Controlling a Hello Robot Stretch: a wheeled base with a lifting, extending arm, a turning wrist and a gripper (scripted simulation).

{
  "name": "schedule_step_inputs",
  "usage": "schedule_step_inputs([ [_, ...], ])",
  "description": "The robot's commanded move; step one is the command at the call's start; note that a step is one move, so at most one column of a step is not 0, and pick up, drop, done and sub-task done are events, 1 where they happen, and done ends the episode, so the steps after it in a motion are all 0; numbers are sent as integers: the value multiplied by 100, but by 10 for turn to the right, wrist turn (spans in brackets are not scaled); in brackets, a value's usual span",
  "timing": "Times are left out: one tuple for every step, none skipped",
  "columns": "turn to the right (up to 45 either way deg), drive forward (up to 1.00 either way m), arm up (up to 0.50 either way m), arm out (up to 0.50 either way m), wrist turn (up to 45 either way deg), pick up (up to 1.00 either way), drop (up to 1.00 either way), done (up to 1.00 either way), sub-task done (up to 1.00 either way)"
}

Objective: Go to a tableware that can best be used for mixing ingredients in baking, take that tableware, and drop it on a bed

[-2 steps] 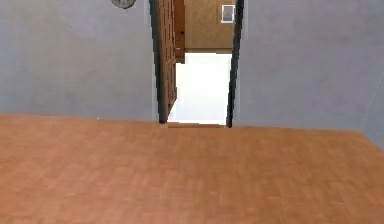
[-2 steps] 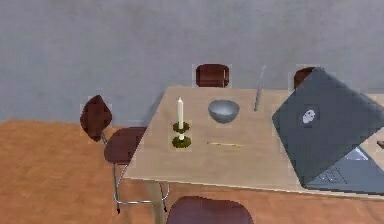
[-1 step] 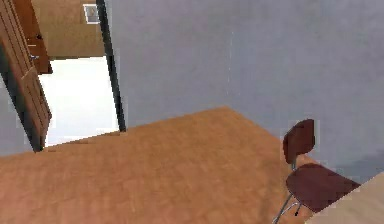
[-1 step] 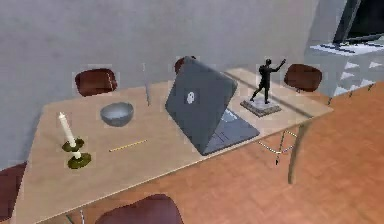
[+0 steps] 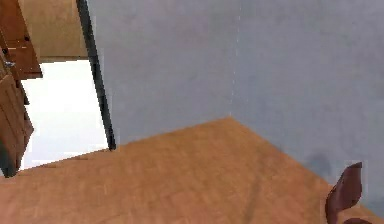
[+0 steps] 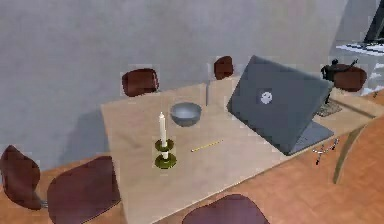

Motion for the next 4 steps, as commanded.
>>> schedule_step_inputs([
  [330, 0, 0, 0, 0, 0, 0, 0, 0],
  [0, 55, 0, 0, 0, 0, 0, 0, 0],
  [0, 0, 50, 0, 0, 0, 0, 0, 0],
  [0, 0, 38, 0, 0, 0, 0, 0, 0],
])
